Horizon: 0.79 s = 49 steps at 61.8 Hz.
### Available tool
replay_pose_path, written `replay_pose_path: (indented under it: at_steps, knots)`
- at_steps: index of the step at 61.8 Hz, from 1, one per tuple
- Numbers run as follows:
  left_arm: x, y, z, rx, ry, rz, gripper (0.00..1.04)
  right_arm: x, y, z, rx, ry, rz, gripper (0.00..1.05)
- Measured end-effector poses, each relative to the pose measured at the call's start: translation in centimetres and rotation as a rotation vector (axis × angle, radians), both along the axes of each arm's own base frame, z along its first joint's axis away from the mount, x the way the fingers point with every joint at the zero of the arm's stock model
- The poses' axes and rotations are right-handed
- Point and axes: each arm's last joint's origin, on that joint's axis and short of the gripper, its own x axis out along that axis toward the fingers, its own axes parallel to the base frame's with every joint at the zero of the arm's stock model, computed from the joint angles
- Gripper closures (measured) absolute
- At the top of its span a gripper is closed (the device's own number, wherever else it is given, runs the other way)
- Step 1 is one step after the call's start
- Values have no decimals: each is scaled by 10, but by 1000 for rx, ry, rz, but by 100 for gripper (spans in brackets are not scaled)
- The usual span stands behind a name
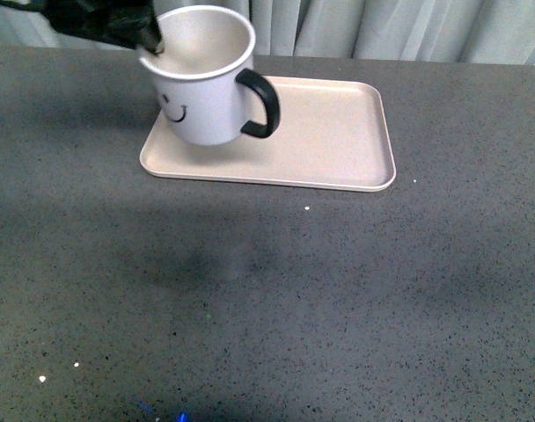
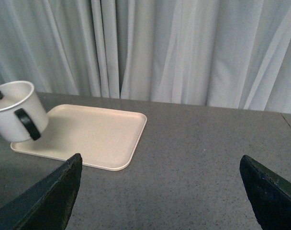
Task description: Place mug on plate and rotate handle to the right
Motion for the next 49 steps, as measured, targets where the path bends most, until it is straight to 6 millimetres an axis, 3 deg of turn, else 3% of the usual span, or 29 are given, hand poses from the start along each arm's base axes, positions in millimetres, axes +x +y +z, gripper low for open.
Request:
replay_pose_path:
  at_steps: [12, 18, 32, 49]
  knots:
    - [40, -29, -8, 0, 23, -26, 103, 0, 0, 0, 0, 0, 0, 9]
    - [53, -41, -25, 15, 63, -40, 103, 0, 0, 0, 0, 0, 0, 9]
    - [63, -49, -50, 36, 114, -48, 103, 0, 0, 0, 0, 0, 0, 9]
    - [66, -50, -60, 46, 133, -55, 103, 0, 0, 0, 0, 0, 0, 9]
